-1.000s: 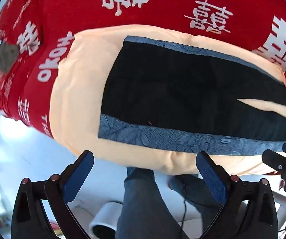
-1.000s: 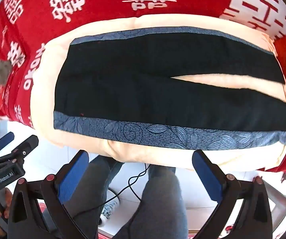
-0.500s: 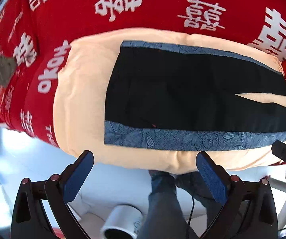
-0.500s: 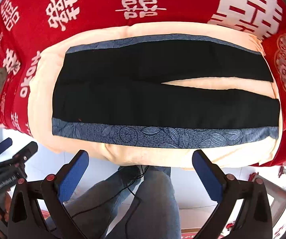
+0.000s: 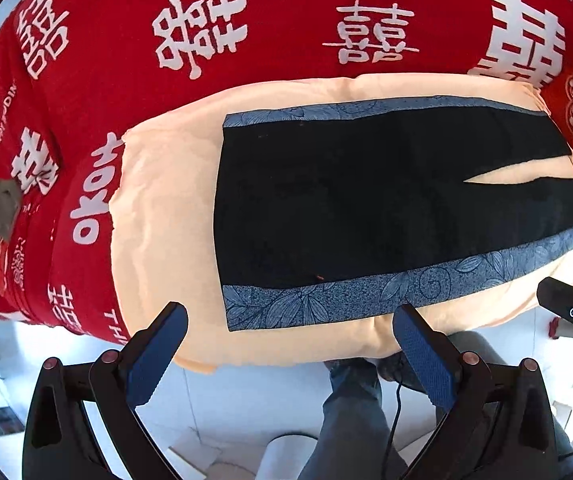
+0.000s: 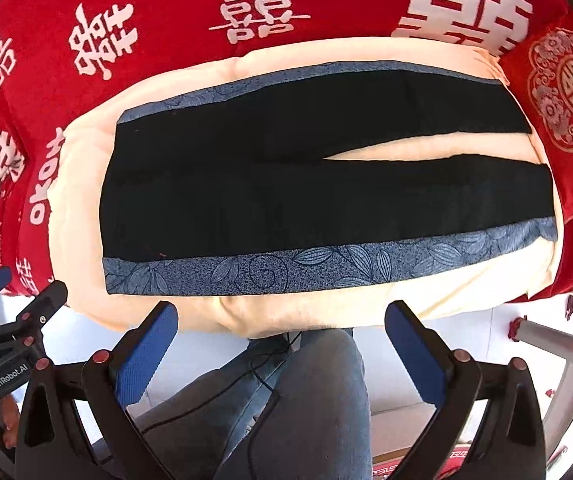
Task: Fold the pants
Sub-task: 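Move both grippers toward the blue patterned cuffs of the black pants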
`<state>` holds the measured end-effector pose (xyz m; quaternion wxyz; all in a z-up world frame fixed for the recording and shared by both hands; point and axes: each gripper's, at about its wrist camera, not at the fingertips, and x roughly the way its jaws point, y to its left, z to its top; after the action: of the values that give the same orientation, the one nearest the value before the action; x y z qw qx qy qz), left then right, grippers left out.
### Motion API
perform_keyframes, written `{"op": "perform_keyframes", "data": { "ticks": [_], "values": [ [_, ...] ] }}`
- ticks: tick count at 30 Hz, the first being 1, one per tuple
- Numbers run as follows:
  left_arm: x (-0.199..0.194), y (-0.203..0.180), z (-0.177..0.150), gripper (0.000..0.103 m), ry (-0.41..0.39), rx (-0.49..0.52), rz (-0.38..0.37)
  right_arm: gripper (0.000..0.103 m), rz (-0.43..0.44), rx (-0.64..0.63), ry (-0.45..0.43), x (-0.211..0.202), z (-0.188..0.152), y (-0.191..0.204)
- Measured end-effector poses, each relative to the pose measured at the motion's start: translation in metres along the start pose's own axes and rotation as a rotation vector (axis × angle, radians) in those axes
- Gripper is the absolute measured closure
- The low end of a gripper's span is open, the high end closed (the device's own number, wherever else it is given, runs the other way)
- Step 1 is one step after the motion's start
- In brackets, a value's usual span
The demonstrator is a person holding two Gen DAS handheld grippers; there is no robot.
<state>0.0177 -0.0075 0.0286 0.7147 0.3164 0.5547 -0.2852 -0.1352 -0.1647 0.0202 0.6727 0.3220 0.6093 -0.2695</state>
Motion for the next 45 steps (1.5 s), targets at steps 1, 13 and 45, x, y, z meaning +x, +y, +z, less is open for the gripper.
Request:
{"op": "perform_keyframes", "data": {
  "ticks": [1,13,45],
  "values": [
    [0.0,0.001,0.0,0.0,-0.001,0.002,-0.001,0.0,-0.003,0.004,0.001,0.0,-0.001,0.0],
    [0.004,-0.003,-0.007,0.0,-0.004,0.05,-0.019,0.0,-0.017,0.039,-0.005,-0.001,-0.012,0.001],
    [0.028,-0.002,-0.019,0.0,0.068,-0.034,-0.064,0.0,-0.064,0.025,0.057,0.015,-0.013,-0.017]
  ]
}}
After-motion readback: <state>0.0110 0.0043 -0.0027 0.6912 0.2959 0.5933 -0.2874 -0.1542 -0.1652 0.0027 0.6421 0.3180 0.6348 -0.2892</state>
